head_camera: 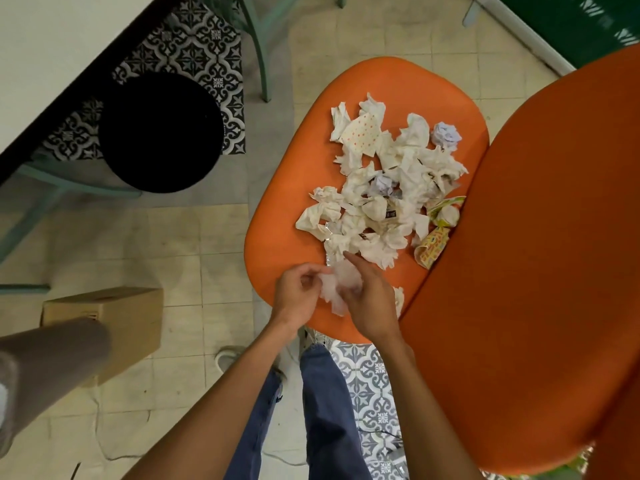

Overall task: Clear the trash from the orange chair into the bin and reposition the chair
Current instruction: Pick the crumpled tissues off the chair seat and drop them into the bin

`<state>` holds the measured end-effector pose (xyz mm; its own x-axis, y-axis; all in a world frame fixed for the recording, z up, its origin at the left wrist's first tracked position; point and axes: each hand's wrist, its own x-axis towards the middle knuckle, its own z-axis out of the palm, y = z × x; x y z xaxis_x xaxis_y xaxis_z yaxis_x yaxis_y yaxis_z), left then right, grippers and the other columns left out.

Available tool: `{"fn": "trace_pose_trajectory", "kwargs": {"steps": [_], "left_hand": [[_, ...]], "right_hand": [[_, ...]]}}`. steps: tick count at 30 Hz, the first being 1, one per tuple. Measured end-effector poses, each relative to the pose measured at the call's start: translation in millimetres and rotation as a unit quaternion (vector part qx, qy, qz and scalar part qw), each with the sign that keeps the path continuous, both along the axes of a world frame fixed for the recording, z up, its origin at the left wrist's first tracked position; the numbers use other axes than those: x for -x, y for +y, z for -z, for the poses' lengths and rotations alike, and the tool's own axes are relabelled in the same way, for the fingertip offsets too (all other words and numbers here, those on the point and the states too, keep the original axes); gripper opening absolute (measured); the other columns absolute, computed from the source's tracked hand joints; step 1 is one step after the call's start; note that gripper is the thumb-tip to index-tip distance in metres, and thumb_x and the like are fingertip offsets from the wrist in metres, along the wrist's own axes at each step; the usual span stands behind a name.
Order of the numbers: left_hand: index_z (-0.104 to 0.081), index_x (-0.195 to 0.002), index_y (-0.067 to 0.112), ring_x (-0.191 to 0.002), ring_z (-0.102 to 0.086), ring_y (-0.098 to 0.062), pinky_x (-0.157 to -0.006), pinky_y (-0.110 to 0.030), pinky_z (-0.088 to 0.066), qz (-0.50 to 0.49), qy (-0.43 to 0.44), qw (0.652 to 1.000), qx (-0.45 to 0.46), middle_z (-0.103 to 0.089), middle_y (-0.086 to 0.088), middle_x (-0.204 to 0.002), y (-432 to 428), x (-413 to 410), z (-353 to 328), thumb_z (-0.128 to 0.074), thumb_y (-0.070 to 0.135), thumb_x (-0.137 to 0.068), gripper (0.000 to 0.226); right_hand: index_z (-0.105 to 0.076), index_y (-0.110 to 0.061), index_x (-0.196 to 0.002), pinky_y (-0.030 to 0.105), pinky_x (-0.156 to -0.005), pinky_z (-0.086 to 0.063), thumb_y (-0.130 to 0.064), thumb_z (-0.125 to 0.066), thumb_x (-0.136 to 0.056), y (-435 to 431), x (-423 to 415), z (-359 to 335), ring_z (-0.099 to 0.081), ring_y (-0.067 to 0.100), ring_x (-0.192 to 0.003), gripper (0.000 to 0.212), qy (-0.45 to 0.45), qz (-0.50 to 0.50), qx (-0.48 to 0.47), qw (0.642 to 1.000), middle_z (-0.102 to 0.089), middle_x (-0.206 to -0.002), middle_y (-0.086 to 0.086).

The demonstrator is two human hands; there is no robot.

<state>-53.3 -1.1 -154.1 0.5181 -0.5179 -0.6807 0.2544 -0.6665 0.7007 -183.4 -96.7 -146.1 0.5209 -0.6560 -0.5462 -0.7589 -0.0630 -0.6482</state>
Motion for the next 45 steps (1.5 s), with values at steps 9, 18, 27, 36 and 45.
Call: {"fn": "trace_pose_trajectory", "kwargs": {"steps": [9, 18, 27, 36, 45], "left_hand": [[-0.075, -0.092, 0.009, -0.092, -0.071, -0.021, -0.077, -0.032, -0.055, -0.210, 0.206, 0.954, 0.056, -0.078, -0.009, -0.097, -4, -15, -35, -0.049, 0.007, -0.101, 0.027], [-0.063, -0.110, 0.014, -0.080, -0.071, -0.012, -0.069, -0.028, -0.057, -0.246, 0.203, 0.947, 0.034, -0.072, 0.000, -0.082, -16, 8, -35, -0.064, 0.041, -0.101, 0.028], [-0.068, -0.090, 0.021, -0.082, -0.066, -0.017, -0.075, -0.034, -0.053, -0.253, 0.060, 0.965, -0.035, -0.071, -0.002, -0.086, -28, -7, -20, -0.050, 0.042, -0.109, 0.033], [-0.044, -0.064, 0.022, -0.043, -0.041, -0.011, -0.048, -0.026, -0.034, -0.210, 0.017, 0.975, -0.070, -0.045, 0.009, -0.049, -23, -14, -27, -0.040, 0.064, -0.104, 0.058], [-0.037, -0.123, 0.018, -0.092, -0.061, -0.013, -0.072, -0.030, -0.049, -0.117, 0.037, 0.991, -0.062, -0.056, -0.001, -0.107, 2, -18, -45, -0.069, 0.020, -0.094, 0.044]], "right_hand": [[-0.068, -0.028, -0.118, 0.007, -0.061, -0.043, -0.026, -0.077, -0.097, 13, -28, -36, -0.063, -0.009, -0.072, 0.023, -0.061, 0.060, -0.020, 0.996, -0.069, -0.083, -0.015], [-0.069, -0.030, -0.108, 0.032, -0.073, -0.061, -0.018, -0.065, -0.103, 42, -45, -41, -0.074, 0.005, -0.084, 0.013, -0.098, 0.134, -0.078, 0.983, -0.077, -0.091, -0.011], [-0.063, -0.026, -0.124, 0.020, -0.084, -0.060, -0.009, -0.068, -0.101, 31, -3, -37, -0.071, 0.000, -0.102, 0.029, -0.061, 0.091, 0.003, 0.994, -0.074, -0.115, -0.012], [-0.056, -0.021, -0.136, 0.044, -0.097, -0.054, -0.011, -0.061, -0.103, 20, 19, 31, -0.051, 0.033, -0.127, 0.035, 0.200, -0.061, 0.156, 0.965, -0.050, -0.147, 0.013], [-0.053, -0.016, -0.147, 0.048, -0.110, -0.047, 0.011, -0.058, -0.096, 17, 18, 35, -0.038, 0.037, -0.138, 0.058, 0.196, -0.075, 0.135, 0.968, -0.045, -0.155, 0.016]]}}
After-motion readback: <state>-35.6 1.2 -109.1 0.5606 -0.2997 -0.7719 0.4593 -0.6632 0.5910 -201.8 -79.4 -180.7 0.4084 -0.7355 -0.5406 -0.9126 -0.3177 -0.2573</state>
